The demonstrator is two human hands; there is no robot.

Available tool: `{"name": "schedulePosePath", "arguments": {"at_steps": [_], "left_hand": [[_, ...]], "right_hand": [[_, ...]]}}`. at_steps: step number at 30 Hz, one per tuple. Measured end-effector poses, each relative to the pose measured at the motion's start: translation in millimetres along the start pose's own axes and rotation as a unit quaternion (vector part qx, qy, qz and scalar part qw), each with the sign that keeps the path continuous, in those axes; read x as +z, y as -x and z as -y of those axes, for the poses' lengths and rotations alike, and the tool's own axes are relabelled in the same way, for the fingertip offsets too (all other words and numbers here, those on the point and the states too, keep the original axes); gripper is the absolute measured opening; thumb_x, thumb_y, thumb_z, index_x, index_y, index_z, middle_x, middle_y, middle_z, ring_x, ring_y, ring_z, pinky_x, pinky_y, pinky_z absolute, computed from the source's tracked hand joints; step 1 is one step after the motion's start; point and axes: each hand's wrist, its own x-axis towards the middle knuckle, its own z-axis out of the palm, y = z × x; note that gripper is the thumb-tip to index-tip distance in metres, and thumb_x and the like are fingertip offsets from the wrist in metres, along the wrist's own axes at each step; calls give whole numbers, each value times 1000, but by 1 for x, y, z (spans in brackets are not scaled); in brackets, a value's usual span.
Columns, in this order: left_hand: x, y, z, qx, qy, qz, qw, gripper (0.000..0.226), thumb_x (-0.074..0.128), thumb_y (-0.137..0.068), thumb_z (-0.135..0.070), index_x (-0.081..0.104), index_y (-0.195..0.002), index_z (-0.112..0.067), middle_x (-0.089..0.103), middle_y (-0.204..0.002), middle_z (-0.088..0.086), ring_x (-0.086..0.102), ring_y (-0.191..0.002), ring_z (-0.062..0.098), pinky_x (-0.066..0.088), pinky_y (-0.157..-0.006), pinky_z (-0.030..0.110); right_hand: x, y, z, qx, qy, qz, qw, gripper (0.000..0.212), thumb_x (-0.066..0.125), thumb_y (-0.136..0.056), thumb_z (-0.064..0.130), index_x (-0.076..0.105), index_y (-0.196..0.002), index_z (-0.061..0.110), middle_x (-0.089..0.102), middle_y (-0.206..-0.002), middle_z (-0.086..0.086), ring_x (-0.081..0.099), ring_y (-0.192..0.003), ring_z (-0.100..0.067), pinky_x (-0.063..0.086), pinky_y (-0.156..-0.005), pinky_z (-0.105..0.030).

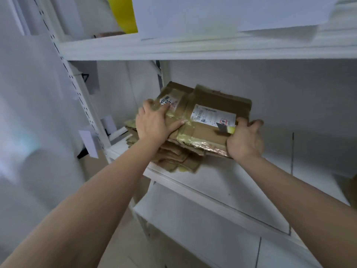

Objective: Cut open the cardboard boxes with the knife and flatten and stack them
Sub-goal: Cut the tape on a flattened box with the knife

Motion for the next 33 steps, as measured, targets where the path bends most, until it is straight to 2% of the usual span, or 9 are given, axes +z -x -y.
{"name": "schedulePosePath", "arguments": {"at_steps": [5,10,15,18,21,24,26,30,33], "left_hand": [[0,-67,77,22,1,0,1000,80,44,-69,-85,56,-131,-36,41,-136,20,42,-121,40,41,-95,45],[11,-108,123,28,30,25,999,86,39,-65,-88,57,-130,-35,41,-135,19,42,-122,40,42,-96,48],[54,-104,150,11,68,177,982,81,48,-70,-83,51,-135,-36,37,-140,18,39,-129,39,39,-104,48],[74,-96,155,31,92,294,951,82,44,-74,-80,48,-139,-31,35,-145,19,36,-134,38,35,-109,47],[68,-106,153,39,72,297,951,86,36,-73,-84,42,-143,-34,22,-155,17,13,-144,41,17,-110,66],[52,-118,135,98,27,273,957,91,39,-72,-85,27,-149,-38,7,-161,8,-5,-146,39,4,-106,74],[51,-119,122,153,14,293,944,94,39,-71,-84,17,-151,-41,-1,-162,4,-10,-146,39,0,-106,74],[88,-97,110,172,-20,374,911,97,28,-68,-89,6,-151,-45,-8,-162,-1,-10,-146,38,-5,-107,73],[124,-69,110,211,-70,369,902,99,14,-63,-93,-1,-150,-47,-12,-161,-3,-6,-148,33,-3,-109,70]], "right_hand": [[31,-15,87,19,-3,7,1000,47,48,-85,8,42,-132,13,27,-133,-20,52,-108,-44,44,-89,-41],[61,-26,133,26,14,16,999,46,50,-87,10,39,-132,12,27,-134,-19,51,-108,-40,44,-84,-39],[94,-20,133,52,71,102,991,43,43,-88,14,40,-131,13,29,-136,-17,51,-110,-40,43,-84,-40],[98,-21,126,50,170,123,977,42,42,-88,20,47,-129,17,34,-136,-16,39,-120,-38,35,-94,-40],[92,-37,132,-13,207,79,975,42,41,-89,25,51,-130,23,35,-141,-16,26,-131,-41,23,-107,-46],[99,-53,141,-79,191,120,971,58,42,-92,27,25,-148,30,1,-160,-8,-11,-144,-38,-1,-115,-51],[107,-61,141,-102,189,173,961,66,40,-92,23,11,-151,32,-12,-159,-4,-20,-143,-35,-9,-114,-53],[132,-53,109,-74,161,242,954,64,37,-93,20,13,-151,34,-2,-160,-6,-6,-145,-34,0,-116,-51],[162,-28,75,-75,177,249,949,63,38,-94,26,11,-151,28,4,-159,-11,-1,-144,-38,13,-116,-51]]}}
